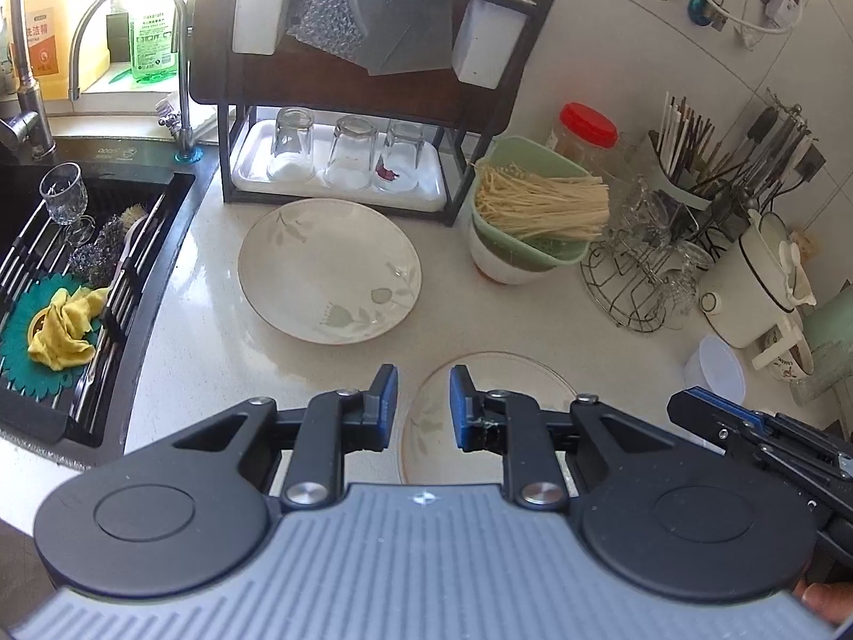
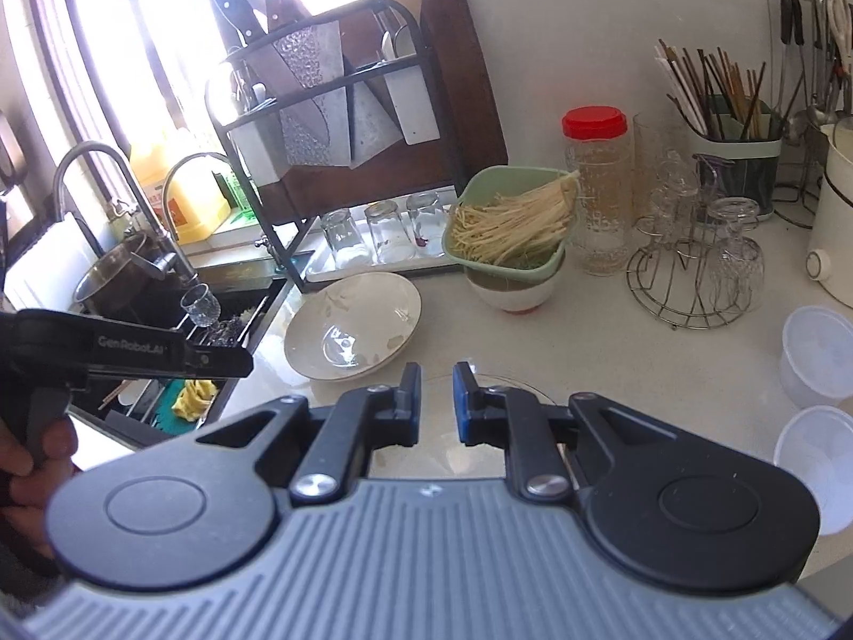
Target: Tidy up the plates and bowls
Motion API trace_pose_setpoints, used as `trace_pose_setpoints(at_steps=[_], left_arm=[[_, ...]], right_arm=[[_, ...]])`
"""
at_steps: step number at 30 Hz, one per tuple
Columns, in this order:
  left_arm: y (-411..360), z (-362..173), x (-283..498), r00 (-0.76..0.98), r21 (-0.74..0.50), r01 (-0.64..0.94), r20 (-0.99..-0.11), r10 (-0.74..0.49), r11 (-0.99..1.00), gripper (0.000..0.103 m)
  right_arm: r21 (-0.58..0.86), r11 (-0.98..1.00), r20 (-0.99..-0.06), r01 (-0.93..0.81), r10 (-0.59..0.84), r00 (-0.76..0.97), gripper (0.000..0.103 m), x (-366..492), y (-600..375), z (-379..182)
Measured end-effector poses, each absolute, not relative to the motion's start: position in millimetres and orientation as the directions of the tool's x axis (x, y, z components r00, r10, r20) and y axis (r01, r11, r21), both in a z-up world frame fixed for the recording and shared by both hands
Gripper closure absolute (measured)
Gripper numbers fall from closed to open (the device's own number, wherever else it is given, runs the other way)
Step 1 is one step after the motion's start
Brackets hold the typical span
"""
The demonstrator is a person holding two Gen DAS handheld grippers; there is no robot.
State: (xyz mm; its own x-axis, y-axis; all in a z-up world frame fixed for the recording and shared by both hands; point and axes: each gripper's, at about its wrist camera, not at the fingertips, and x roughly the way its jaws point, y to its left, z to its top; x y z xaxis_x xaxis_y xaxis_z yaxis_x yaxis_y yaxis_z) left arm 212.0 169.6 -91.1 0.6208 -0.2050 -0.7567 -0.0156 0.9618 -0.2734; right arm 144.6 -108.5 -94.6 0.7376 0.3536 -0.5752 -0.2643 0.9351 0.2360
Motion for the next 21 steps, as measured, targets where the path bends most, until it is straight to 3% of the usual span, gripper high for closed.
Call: trace_pose_setpoints(at_steps=[4,14,21], left_arm=[[189,-97,234,0.613,-0.288,-0.023,-0.76,-0.214,0.957,0.08],[238,-120,283,0.612,-0.291,-0.038,-0.763,-0.208,0.956,0.045],[267,-134,324,0.601,-0.3,-0.029,-0.768,-0.223,0.954,0.038]], right_arm=[[0.226,0.941,-0.589,-0.251,0.337,0.735,0.087,164,-95,-99],[0.133,0.952,-0.626,-0.275,0.296,0.721,0.083,192,-63,-90],[0.148,0.968,-0.67,-0.202,0.248,0.699,0.078,223,-50,-101]])
